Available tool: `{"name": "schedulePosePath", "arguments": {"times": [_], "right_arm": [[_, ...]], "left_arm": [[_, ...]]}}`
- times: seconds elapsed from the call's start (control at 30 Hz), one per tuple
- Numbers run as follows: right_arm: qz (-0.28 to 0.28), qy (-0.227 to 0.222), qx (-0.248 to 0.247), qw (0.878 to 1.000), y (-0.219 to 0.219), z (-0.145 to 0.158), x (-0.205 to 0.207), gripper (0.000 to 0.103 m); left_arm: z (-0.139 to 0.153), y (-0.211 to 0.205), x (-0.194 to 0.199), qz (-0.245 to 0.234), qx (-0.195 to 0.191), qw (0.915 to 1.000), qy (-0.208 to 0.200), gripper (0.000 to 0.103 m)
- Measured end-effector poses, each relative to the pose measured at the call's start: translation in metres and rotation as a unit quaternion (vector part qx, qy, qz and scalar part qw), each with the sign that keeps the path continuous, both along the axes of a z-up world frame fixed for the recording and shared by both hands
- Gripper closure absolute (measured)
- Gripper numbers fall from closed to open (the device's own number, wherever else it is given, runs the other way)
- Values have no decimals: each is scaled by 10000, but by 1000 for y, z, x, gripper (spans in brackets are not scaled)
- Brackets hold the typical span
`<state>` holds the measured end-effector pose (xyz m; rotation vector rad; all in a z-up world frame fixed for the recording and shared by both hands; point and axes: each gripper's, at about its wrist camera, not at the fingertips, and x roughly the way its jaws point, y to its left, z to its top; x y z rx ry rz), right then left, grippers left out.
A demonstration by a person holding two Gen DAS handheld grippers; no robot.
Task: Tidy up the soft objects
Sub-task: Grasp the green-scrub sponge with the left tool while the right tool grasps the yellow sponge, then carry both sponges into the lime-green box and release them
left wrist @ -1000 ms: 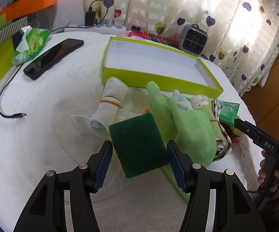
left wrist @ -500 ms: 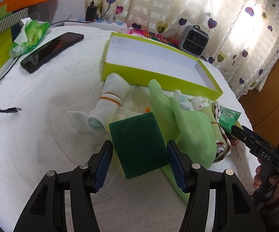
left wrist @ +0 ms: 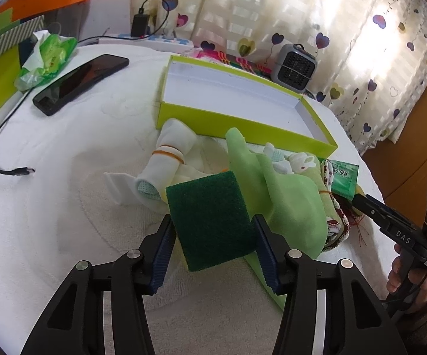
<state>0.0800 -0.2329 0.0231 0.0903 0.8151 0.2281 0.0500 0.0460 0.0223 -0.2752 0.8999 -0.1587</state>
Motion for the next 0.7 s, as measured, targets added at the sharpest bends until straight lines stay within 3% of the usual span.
{"name": "schedulePosePath", "arguments": {"times": [0.7], "right_arm": [[-150,-396,818,9958,-31,26,-4,46]], "left_arm": [[29,5,-1,54,47,9993,-363,52]]}}
